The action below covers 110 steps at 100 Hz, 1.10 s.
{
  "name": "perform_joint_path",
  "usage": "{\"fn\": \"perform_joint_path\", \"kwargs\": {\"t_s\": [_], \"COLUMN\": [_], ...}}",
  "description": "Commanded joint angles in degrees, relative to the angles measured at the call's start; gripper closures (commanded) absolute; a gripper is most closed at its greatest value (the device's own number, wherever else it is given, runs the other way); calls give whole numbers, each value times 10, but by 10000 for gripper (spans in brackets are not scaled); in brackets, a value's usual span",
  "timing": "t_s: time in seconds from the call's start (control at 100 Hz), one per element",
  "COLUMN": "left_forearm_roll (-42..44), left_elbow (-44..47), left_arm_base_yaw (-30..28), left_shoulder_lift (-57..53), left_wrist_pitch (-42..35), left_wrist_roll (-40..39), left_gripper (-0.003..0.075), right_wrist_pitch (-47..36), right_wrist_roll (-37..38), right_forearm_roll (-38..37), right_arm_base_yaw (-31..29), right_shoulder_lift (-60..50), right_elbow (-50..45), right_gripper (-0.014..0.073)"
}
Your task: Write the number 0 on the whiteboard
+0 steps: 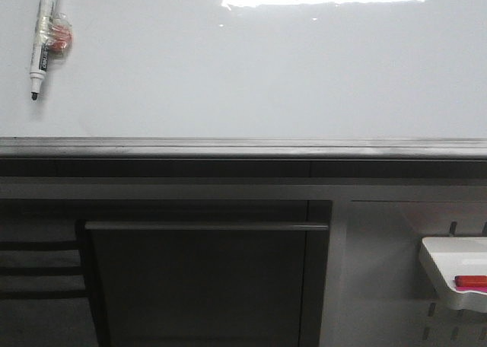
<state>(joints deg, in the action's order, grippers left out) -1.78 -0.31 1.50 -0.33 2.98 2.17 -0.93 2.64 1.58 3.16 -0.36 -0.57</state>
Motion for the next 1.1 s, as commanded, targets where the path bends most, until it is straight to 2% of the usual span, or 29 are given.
{"fn": "perform_joint_path", "kwargs": {"t_s": [0.0,0.27,0.62,0.78,1.09], "left_forearm_roll": [-3,-17,-12,-12,-14], "left_elbow": [11,-88,-290,-312,-312], "left_arm_base_yaw": [0,0,0,0,0], "left_shoulder_lift": [-13,-2,152,214,257], "left_wrist_pitch": [-66,-75,153,218,216], "left_wrist_roll": [-5,-5,-5,-5,-5], "left_gripper": [741,741,741,741,740], "right_wrist_pitch": [-42,79,255,322,322], "right_wrist_roll": [-3,-3,-15,-15,-15], "right_forearm_roll": [10,20,10,10,10], "right_arm_base_yaw": [-1,-1,-1,-1,-1], "right_shoulder_lift": [-13,24,229,306,348], "right_elbow": [5,142,322,354,354], "right_gripper": [666,666,666,666,666]}}
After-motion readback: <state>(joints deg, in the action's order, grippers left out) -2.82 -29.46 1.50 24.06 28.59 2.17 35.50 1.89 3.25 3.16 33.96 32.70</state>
